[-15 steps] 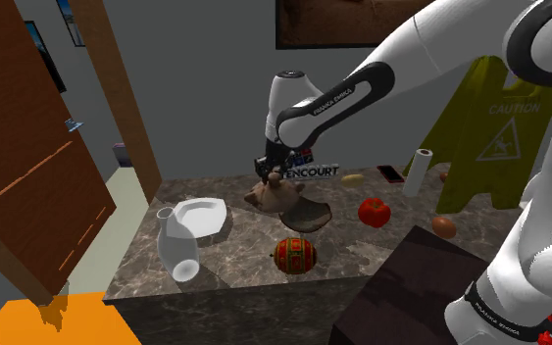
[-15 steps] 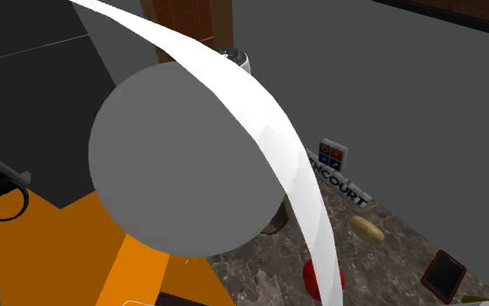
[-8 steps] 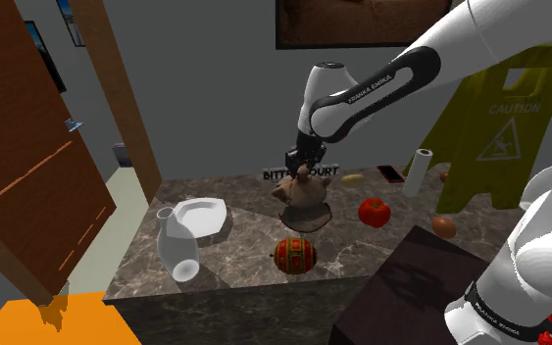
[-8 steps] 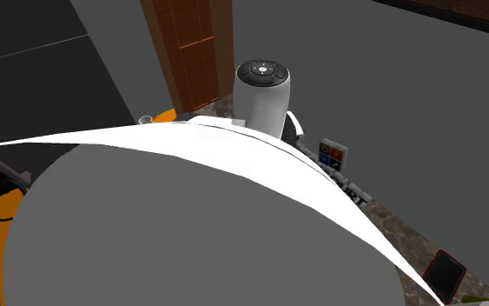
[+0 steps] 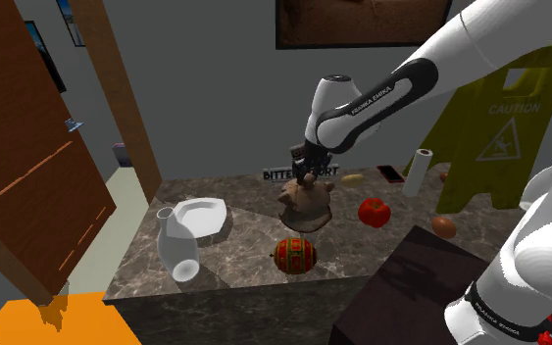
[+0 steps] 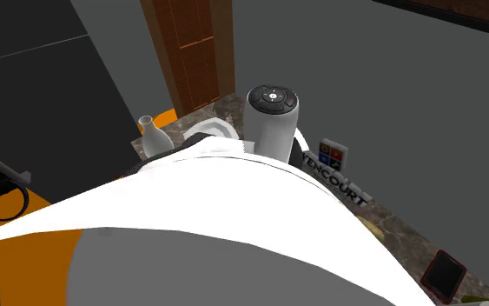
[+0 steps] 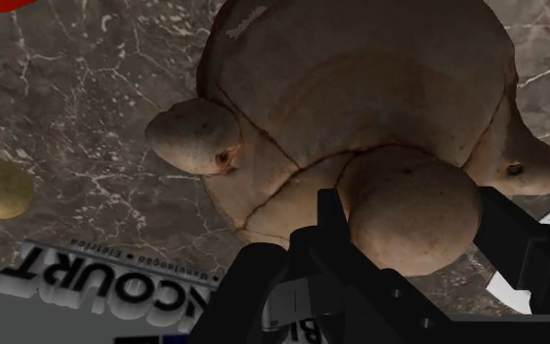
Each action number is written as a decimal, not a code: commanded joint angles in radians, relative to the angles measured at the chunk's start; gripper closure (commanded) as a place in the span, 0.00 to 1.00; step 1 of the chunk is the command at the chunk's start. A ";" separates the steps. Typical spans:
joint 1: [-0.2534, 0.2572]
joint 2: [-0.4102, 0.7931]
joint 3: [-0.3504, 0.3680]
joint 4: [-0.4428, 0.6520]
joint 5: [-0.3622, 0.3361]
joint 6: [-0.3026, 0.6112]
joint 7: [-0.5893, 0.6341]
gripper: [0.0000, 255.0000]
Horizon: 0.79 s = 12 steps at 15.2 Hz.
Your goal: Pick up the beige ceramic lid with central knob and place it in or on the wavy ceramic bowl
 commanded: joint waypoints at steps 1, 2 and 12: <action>0.000 0.017 0.000 -0.009 -0.002 0.028 0.001 1.00; 0.000 0.027 0.000 -0.013 -0.003 0.041 0.001 1.00; 0.002 0.142 -0.004 -0.039 -0.021 0.181 0.013 1.00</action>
